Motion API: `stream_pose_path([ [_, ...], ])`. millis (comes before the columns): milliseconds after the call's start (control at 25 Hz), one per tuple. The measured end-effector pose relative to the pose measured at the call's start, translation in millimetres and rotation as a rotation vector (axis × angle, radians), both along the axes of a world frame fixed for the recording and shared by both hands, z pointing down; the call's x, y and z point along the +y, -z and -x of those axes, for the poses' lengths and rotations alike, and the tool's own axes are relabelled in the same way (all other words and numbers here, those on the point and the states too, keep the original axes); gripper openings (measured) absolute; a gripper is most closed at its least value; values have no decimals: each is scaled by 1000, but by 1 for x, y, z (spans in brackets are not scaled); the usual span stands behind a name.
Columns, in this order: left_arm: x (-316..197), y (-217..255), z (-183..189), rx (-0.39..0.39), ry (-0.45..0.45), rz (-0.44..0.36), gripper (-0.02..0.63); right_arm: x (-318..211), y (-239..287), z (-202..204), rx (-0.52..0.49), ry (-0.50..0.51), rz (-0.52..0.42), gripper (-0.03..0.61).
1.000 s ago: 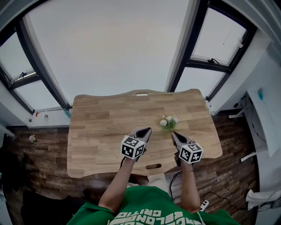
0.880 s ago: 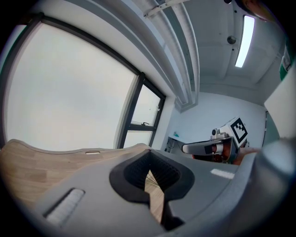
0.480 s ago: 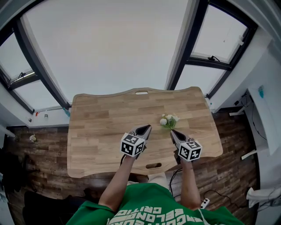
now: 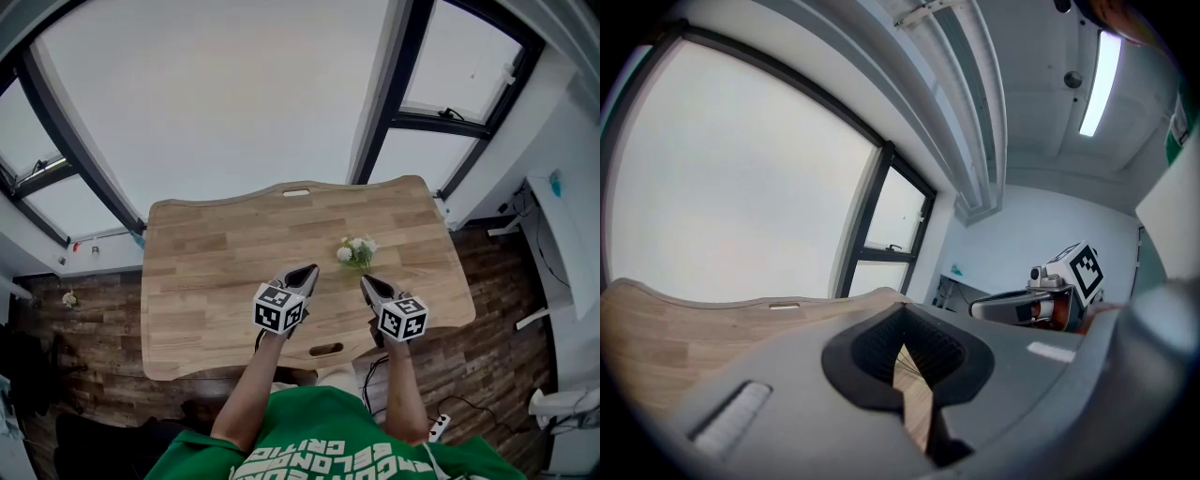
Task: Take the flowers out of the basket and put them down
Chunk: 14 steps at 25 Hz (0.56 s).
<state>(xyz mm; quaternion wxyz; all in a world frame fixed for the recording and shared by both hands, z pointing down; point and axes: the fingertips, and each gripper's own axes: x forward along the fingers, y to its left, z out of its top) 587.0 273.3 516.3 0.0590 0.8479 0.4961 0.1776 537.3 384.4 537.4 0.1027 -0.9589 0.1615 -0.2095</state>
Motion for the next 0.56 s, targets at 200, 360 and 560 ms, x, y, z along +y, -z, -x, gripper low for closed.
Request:
stream_pose_path([
  [200,2,-4,4,-6,-15,-3,15,0,-4,4,-6,-11,-3,6],
  [360,5,-6,6,-12,-29,-5,15,1,-7,7,-13,-26,-6,6],
  [560,6,-7,8,-13,-39,-3,15,3,-8,12,-17,-39,-5,6],
])
